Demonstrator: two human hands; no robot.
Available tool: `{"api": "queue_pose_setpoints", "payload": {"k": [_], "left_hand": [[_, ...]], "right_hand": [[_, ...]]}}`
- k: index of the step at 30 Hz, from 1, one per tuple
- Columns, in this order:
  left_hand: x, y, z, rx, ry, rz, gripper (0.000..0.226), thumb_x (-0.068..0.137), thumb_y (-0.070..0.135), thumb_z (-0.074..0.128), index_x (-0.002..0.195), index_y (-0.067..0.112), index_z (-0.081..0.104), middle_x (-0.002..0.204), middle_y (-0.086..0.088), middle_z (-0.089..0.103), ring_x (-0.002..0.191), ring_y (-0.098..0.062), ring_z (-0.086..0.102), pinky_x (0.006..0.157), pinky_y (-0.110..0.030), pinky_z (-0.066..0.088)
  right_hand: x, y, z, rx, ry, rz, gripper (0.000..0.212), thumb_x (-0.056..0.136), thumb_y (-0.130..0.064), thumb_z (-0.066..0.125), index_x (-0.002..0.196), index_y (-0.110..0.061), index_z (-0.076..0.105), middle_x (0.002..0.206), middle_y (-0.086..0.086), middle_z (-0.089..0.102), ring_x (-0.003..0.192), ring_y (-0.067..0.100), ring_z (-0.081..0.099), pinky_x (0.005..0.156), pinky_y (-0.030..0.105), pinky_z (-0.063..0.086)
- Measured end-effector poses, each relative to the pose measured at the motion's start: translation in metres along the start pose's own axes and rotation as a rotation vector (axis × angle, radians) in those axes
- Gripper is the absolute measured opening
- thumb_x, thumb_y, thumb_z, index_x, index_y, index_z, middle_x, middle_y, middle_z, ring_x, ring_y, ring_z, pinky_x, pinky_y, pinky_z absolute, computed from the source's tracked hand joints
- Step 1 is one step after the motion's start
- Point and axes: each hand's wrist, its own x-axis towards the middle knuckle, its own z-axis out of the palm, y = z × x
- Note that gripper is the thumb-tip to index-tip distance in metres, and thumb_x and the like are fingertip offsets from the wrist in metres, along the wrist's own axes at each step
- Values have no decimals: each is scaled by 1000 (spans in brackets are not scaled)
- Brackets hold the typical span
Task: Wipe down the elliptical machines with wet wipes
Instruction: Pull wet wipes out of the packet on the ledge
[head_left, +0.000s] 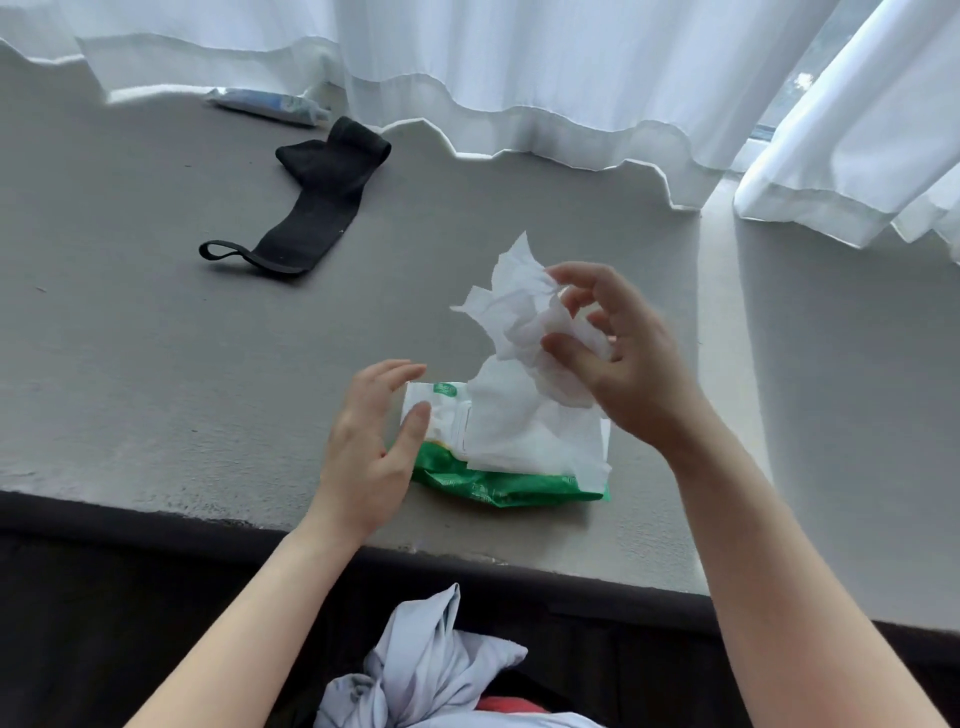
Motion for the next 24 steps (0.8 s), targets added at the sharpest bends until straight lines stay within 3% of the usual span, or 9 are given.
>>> {"api": "queue_pose_setpoints", "payload": {"k": [2,4,7,9,11,14,18,21,24], "left_hand": [[-4,6,2,68,-37,89,40,87,42,59,121,21,55,125,9,54,117,-5,50,98,-18,39],[-8,5,11,242,-92,115,54,78,43,71,120,17,48,118,-1,58,106,-16,55,89,-25,42],[-8,-3,20,350,-102,-59,71,71,22,85,128,7,46,119,-10,58,105,-31,58,85,-36,41],[-7,-10,17,303,-106,-121,82,71,15,85,139,10,40,130,-8,54,118,-26,52,94,-39,40],[-6,-13,11,245,-96,-54,82,75,11,79,141,23,33,133,3,48,123,-17,47,101,-32,37],[-2,-7,2,113,-99,95,70,75,3,63,136,29,40,130,15,42,124,-3,43,106,-13,28],[-2,-1,8,81,-234,176,46,85,26,55,131,28,52,139,5,50,131,-9,45,109,-32,32],[-2,-7,20,318,-347,237,47,86,48,51,125,25,63,134,4,59,125,-14,52,109,-47,35],[-3,-16,25,488,-378,334,45,84,48,51,115,22,69,125,0,65,118,-22,59,102,-58,43]], "right_hand": [[-5,8,16,56,-49,13,45,82,-13,64,116,-40,51,92,-23,53,72,2,51,73,18,41],[-12,15,25,130,-100,27,51,83,-7,64,116,-43,48,92,-25,53,68,4,50,71,19,42],[-23,27,25,177,-150,63,56,83,1,62,116,-43,50,93,-21,56,75,5,55,73,20,44],[-29,37,23,95,-178,50,56,81,10,60,111,-37,60,96,-16,59,86,5,57,74,22,47],[-34,48,26,-66,-226,2,54,75,15,49,104,-26,71,100,-15,58,92,3,56,75,20,46],[-45,53,38,-313,-293,-123,47,71,-3,38,96,-16,76,101,0,60,81,22,60,64,32,49],[-55,58,48,-466,-326,-154,36,80,-24,42,96,-15,74,104,10,61,81,32,61,65,44,52],[-56,56,44,-404,-340,-127,40,78,-19,43,105,-19,73,113,7,60,97,30,61,80,44,51],[-58,49,28,-238,-292,-3,49,74,-5,48,112,-24,70,129,-1,53,116,15,52,93,22,41]]}}
